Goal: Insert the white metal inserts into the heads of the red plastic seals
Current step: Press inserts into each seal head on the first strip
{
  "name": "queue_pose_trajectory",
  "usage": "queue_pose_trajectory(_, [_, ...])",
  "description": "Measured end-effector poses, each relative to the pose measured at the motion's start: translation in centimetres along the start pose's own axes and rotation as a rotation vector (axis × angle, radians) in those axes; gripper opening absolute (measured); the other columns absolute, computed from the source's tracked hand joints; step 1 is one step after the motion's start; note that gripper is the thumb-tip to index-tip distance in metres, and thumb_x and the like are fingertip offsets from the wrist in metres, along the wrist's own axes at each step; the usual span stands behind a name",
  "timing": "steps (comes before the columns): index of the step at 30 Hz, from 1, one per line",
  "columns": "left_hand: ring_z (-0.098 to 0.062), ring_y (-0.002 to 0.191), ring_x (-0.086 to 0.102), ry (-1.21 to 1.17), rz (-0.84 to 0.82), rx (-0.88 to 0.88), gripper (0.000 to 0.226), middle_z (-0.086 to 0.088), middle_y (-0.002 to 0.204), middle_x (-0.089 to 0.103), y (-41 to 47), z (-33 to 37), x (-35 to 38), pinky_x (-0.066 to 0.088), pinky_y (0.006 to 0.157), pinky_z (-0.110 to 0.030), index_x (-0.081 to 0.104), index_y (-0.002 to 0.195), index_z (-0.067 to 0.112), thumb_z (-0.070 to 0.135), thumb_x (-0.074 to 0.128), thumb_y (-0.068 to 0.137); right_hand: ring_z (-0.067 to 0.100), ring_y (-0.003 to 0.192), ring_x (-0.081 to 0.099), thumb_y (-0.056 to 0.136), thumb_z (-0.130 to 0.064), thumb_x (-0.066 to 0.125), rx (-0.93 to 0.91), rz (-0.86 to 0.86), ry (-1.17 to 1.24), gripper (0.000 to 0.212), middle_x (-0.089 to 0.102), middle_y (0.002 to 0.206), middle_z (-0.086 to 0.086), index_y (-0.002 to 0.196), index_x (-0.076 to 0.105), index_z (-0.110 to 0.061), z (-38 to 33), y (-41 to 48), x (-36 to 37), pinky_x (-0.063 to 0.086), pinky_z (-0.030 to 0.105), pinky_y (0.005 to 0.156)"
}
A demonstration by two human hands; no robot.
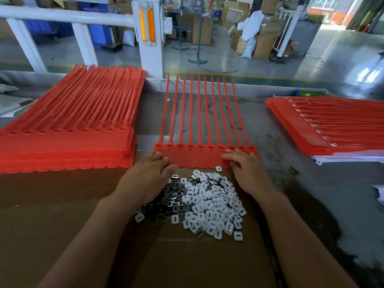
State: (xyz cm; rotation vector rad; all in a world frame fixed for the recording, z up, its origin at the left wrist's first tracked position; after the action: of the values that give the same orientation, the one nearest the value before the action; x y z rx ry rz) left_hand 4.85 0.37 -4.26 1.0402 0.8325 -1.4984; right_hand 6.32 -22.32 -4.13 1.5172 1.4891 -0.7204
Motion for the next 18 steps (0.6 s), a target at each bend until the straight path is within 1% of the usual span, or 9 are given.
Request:
queue_pose_trajectory(2, [-0.018,0.135,0.03,0.009,0.028,0.016,0.043,-0.005,0.146,0.035,0.1,0.2,-0.2,0.022,0.107,-0.027,0.045,0.135,0.015,0.032,0.037,0.097,0.01,0.133,0.035,0.095,-0.007,0.044,0.012,0.001,-0.007,0.034,0.051,0.136,-0.006,0.12,0.062,-0.021,-0.1,0.0,-0.2,0.011,0.03,0.111])
queue_pose_trajectory(4, [-0.02,0.128,0.038,-0.043,0.063,0.022,0.035,-0.006,0.138,0.046,0.2,0.1,-0.6,0.027,0.1,-0.025,0.054,0.127,0.012,0.02,0.042,0.095,0.011,0.129,0.041,0.094,-0.011,0.048,0.015,0.0,-0.011,0.03,0.054,0.133,-0.005,0.118,0.063,-0.02,-0.5,-0.1,-0.5,0.018,0.029,0.109])
queue_pose_trajectory(6, [-0.018,0.125,0.04,-0.073,0.11,0.02,0.033,-0.004,0.136,0.048,0.2,-0.1,-1.1,0.027,0.098,-0.021,0.058,0.124,0.012,0.016,0.047,0.093,0.007,0.113,0.052,0.092,-0.015,0.053,-0.026,0.022,0.021,0.025,0.062,0.122,-0.005,0.114,0.066,-0.019,-1.7,-0.1,-1.0,0.031,0.016,0.096])
queue_pose_trajectory(8, [-0.017,0.123,0.04,-0.066,0.141,0.036,0.033,-0.003,0.135,0.048,0.2,0.0,-1.3,0.024,0.096,-0.018,0.058,0.123,0.012,0.015,0.05,0.091,-0.001,0.093,0.055,0.09,-0.018,0.057,-0.111,-0.011,0.069,0.02,0.067,0.109,-0.007,0.106,0.069,-0.019,-3.9,-0.1,-1.3,0.035,0.008,0.078])
queue_pose_trajectory(9, [-0.017,0.123,0.04,-0.058,0.147,0.049,0.033,-0.004,0.135,0.049,0.2,0.1,-1.2,0.022,0.095,-0.016,0.058,0.123,0.012,0.015,0.051,0.091,-0.003,0.086,0.054,0.089,-0.019,0.058,-0.157,-0.062,0.079,0.018,0.068,0.104,-0.008,0.104,0.069,-0.019,-5.1,0.0,-1.2,0.036,0.005,0.073])
queue_pose_trajectory(11, [-0.017,0.125,0.038,-0.05,0.139,0.053,0.036,-0.005,0.137,0.046,0.1,0.3,-1.2,0.02,0.097,-0.016,0.056,0.125,0.011,0.018,0.053,0.09,-0.002,0.081,0.056,0.089,-0.021,0.058,-0.23,-0.17,0.06,0.016,0.069,0.1,-0.008,0.099,0.07,-0.018,-7.4,0.1,-0.6,0.042,0.009,0.073])
queue_pose_trajectory(13, [-0.016,0.128,0.035,-0.051,0.129,0.043,0.039,-0.005,0.139,0.044,0.0,0.3,-1.1,0.02,0.099,-0.017,0.054,0.128,0.012,0.02,0.053,0.09,0.004,0.085,0.06,0.089,-0.021,0.059,-0.262,-0.229,0.023,0.015,0.069,0.099,-0.006,0.097,0.071,-0.017,-9.1,0.1,0.1,0.049,0.022,0.08])
queue_pose_trajectory(15, [-0.016,0.128,0.035,-0.038,0.128,0.05,0.04,-0.005,0.139,0.043,0.0,0.3,-1.0,0.017,0.098,-0.015,0.053,0.128,0.011,0.021,0.053,0.09,0.011,0.088,0.062,0.089,-0.022,0.059,-0.268,-0.267,-0.025,0.016,0.068,0.099,-0.003,0.097,0.071,-0.016,-10.2,0.1,0.9,0.051,0.029,0.082])
queue_pose_trajectory(18, [-0.016,0.128,0.035,-0.023,0.124,0.047,0.039,-0.005,0.139,0.043,0.0,0.4,-0.9,0.018,0.1,-0.016,0.053,0.128,0.012,0.021,0.052,0.09,0.018,0.094,0.06,0.088,-0.02,0.06,-0.243,-0.309,-0.105,0.017,0.065,0.103,0.002,0.101,0.07,-0.015,-10.8,0.1,2.0,0.05,0.03,0.078])
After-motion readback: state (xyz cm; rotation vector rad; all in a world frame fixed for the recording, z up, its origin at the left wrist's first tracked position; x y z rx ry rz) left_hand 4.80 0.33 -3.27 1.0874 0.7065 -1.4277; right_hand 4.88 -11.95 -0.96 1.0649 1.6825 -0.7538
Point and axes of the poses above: each hand's wrist, its own y-axis towards the middle knuckle, its own x-axis out of the palm, z = x × y, the point moved 4 cm from there along y, towards the middle knuckle
